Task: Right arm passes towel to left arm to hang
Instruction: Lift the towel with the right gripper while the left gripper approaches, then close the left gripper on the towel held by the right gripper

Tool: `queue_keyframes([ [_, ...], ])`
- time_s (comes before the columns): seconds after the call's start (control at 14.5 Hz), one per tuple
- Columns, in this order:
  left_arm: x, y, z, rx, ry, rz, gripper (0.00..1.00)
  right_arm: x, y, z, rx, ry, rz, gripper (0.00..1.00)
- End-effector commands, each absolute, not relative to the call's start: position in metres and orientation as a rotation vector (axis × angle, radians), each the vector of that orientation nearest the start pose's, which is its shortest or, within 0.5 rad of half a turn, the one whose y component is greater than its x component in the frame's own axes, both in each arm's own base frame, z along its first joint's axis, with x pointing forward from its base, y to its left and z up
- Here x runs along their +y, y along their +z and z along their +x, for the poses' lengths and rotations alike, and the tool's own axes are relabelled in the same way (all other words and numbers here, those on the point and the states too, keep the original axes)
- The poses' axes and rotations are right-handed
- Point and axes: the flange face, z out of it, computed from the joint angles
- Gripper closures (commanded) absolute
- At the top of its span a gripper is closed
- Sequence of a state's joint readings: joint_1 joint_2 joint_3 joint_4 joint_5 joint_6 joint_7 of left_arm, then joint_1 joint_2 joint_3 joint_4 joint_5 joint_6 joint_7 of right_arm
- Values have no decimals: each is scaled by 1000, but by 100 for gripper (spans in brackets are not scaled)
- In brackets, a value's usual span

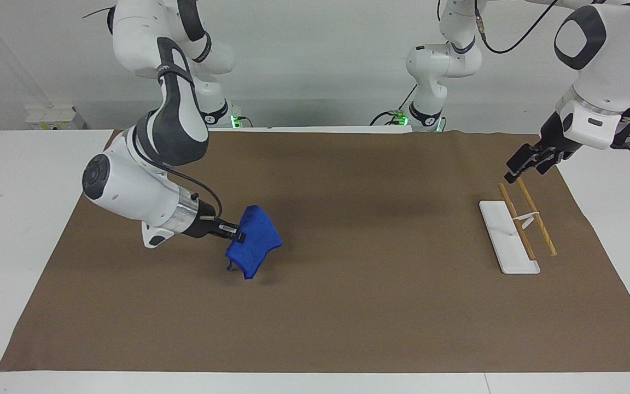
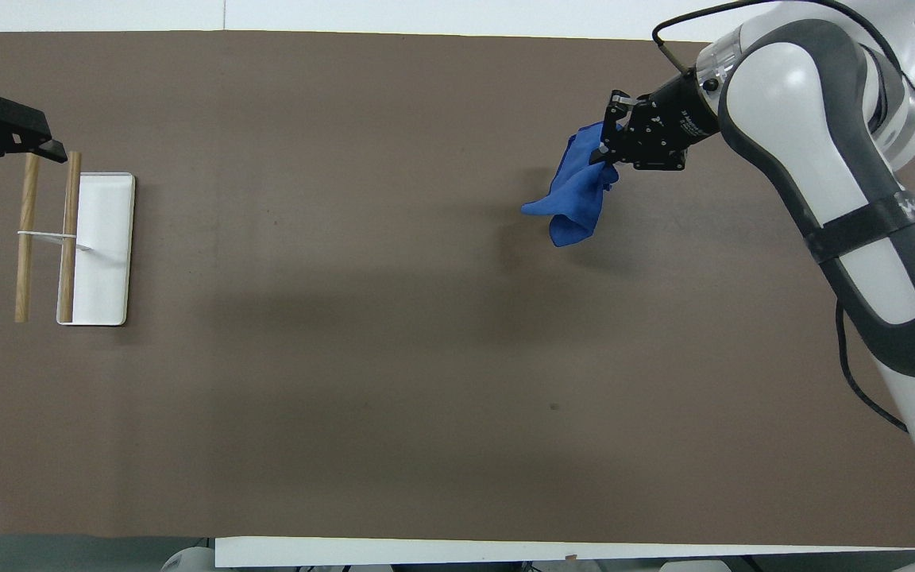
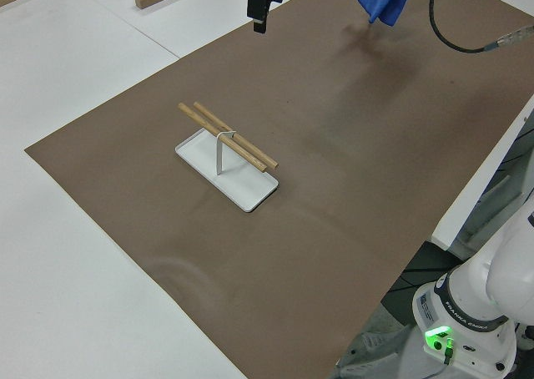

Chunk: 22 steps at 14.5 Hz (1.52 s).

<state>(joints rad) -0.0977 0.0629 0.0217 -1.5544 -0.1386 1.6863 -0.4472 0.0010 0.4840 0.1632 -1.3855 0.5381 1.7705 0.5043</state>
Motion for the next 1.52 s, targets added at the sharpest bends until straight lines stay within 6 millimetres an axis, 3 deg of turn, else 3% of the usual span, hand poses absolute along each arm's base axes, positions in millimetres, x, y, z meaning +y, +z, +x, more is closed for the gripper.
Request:
queue_keyframes([
  [0.0,-64,609,584,-1013,-53,-3224,0,159,460,672,752,470,-2321,100],
  [0.28,-76,608,593,-1672,32,-3098,0,203,476,663,874,520,-2117,100],
  [0.41,-97,601,599,-1950,65,-2984,0,226,472,658,944,529,-2003,100],
  [0.62,-127,579,609,-2126,177,-2893,0,261,460,643,1052,553,-1849,100],
  [0.76,-147,573,619,-2295,168,-2841,0,291,460,633,1084,574,-1783,100],
  [0.9,-158,563,627,-2464,165,-2737,0,308,462,630,1142,576,-1689,100],
  [1.24,-176,536,626,-2475,194,-2722,1,317,463,626,1156,588,-1674,100],
  [1.45,-189,529,621,-2459,247,-2708,1,319,464,626,1176,606,-1660,100],
])
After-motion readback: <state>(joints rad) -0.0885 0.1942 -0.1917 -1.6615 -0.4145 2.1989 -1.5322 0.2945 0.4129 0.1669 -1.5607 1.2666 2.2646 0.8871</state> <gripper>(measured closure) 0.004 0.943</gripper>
